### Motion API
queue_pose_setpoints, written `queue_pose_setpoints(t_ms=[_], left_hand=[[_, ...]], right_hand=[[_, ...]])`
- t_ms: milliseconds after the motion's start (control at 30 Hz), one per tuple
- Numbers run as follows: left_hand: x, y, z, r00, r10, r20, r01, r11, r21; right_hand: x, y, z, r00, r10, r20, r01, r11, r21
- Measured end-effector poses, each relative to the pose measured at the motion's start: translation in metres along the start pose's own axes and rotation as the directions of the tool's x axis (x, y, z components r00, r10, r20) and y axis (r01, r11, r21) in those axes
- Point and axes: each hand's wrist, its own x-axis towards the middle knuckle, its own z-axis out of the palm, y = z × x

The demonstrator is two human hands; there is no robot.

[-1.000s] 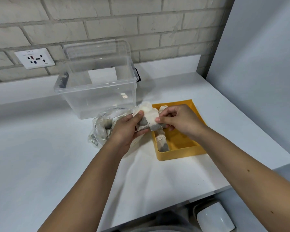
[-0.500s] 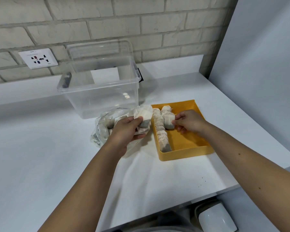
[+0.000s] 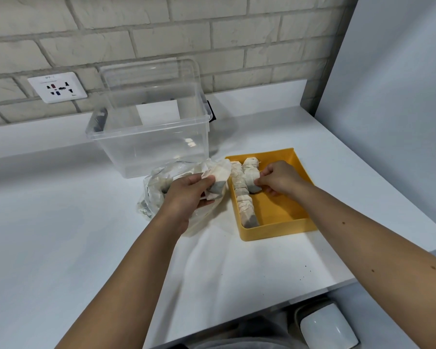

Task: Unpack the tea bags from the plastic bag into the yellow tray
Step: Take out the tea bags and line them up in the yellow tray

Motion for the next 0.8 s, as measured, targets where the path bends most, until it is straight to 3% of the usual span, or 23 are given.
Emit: queue_pose_setpoints(t_ms=[133,200,300,367,633,733,800], left_hand=[[-0.001,0.002,0.003,1.000,-0.010,0.014,0.011,0.999,-0.044],[0.000,0.002,0.004,1.000,-0.015,0.025,0.016,0.999,-0.050],[0.000,0.001,0.008,0.999,-0.023,0.040,0.025,0.999,-0.042],[-0.001,0.001,0.012,0.998,-0.018,0.052,0.020,0.999,-0.037],[-0.006,0.007,0.011,0.997,0.019,0.068,-0.013,0.996,-0.090],[-0.006,0.006,0.006,0.999,0.013,0.035,-0.010,0.996,-0.084],[-0.006,0.004,0.004,1.000,0.007,0.020,-0.005,0.996,-0.084]], right_hand=[[-0.008,-0.005,-0.007,0.989,-0.079,-0.124,0.070,0.995,-0.074],[-0.021,-0.014,-0.010,0.968,-0.164,-0.189,0.178,0.982,0.060],[-0.046,-0.031,-0.011,0.974,-0.228,-0.013,0.209,0.867,0.452],[-0.056,-0.039,-0.008,0.954,-0.279,0.114,0.182,0.835,0.520],[-0.056,-0.043,-0.025,0.941,-0.337,-0.044,0.315,0.816,0.484],[-0.048,-0.022,-0.040,0.949,-0.312,-0.044,0.312,0.910,0.274],[-0.042,-0.005,-0.041,0.964,-0.259,0.055,0.249,0.957,0.149]])
